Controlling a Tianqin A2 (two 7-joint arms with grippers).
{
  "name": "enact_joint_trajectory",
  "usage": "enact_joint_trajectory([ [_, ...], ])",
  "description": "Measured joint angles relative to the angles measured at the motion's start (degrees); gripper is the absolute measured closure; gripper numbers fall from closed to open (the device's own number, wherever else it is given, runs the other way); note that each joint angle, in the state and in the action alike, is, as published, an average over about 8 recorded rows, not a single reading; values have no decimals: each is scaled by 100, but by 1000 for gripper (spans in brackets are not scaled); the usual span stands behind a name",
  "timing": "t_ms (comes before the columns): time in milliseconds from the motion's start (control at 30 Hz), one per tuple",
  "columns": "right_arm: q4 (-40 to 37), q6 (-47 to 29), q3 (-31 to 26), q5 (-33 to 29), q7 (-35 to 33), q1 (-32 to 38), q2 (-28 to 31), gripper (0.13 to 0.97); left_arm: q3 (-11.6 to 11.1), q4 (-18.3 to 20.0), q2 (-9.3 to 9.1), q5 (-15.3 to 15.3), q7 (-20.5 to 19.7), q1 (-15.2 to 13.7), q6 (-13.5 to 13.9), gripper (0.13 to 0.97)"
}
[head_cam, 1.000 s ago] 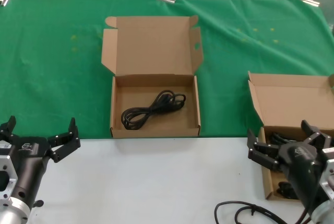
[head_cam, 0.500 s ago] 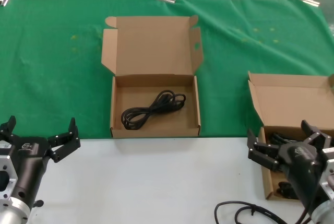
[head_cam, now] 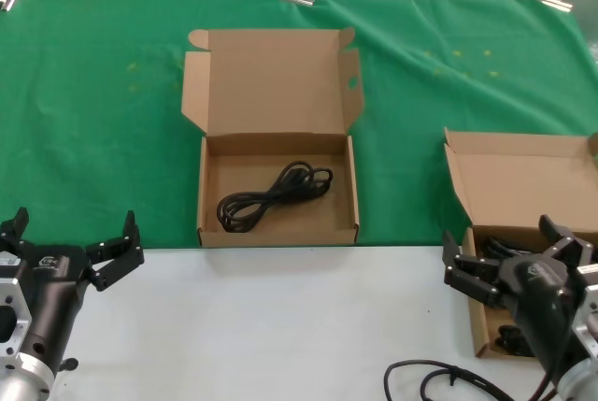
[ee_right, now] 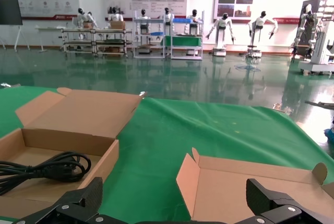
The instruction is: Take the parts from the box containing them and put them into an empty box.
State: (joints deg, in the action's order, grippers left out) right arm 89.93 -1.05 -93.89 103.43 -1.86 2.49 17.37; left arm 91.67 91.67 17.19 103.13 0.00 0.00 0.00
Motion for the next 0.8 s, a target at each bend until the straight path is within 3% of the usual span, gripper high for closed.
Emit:
enact_joint_trajectory([
  [800,0,0,0,0,0,0,0,129,0,0,0,0,0,0,0,132],
])
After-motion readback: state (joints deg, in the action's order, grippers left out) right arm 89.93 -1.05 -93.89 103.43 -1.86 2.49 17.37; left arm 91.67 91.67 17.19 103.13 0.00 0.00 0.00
